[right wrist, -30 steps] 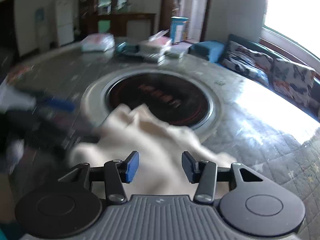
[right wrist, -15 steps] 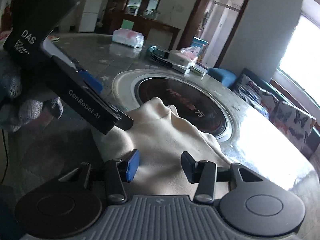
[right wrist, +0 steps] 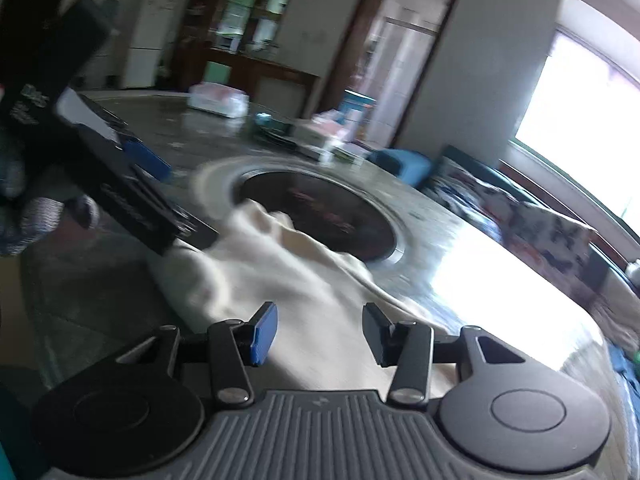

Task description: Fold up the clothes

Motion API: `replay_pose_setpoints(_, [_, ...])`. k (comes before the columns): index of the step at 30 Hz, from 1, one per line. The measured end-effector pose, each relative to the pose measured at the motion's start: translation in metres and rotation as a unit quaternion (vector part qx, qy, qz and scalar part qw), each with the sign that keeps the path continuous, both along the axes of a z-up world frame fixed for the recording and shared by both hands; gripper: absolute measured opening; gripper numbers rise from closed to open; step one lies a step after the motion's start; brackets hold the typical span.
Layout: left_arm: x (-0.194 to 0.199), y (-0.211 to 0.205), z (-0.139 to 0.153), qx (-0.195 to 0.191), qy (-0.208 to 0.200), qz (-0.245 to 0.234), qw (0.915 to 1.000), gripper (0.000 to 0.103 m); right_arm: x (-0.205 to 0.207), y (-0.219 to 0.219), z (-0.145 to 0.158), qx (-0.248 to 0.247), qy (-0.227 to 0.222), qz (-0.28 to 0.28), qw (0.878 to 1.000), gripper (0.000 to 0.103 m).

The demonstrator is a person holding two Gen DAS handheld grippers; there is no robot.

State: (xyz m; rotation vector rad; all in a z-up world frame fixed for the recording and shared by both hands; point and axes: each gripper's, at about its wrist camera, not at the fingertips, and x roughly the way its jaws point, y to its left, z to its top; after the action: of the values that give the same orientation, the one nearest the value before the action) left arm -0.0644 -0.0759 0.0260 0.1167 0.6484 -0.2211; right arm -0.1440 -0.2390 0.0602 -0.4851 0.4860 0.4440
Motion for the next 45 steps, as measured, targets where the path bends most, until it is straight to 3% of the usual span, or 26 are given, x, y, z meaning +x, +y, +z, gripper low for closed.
replay_pose_setpoints(7, [0.001, -0.008, -0.011, 0.013, 0.005, -0.011, 0.9999, 0.103, -0.011, -0.009, -0.020, -0.037, -0.004, -0.017, 0.999, 0.047])
replay_pose_setpoints(25, [0.002, 0.005, -0.016, -0.001, 0.013, -0.003, 0.9999, 0.103, -0.029, -0.066, -0.007, 0.002, 0.000, -0.113, 0.994, 0.048])
replay_pose_setpoints(31, [0.004, 0.006, -0.015, -0.002, 0.017, -0.004, 0.9998, 0.103, -0.029, -0.080, -0.021, -0.005, 0.025, -0.129, 0.991, 0.048])
replay_pose_setpoints(35, [0.005, 0.005, -0.014, 0.001, 0.018, -0.005, 0.9998, 0.103, -0.022, -0.088, -0.005, 0.027, 0.017, -0.142, 0.989, 0.048])
replay_pose_setpoints(41, [0.005, 0.008, -0.015, -0.004, 0.022, -0.003, 0.9998, 0.103, 0.004, -0.095, -0.019, 0.024, 0.035, -0.166, 0.985, 0.047])
replay_pose_setpoints(45, [0.006, 0.005, -0.012, 0.005, 0.022, -0.005, 0.9997, 0.103, 0.006, -0.097, -0.010, 0.026, 0.028, -0.171, 0.985, 0.046])
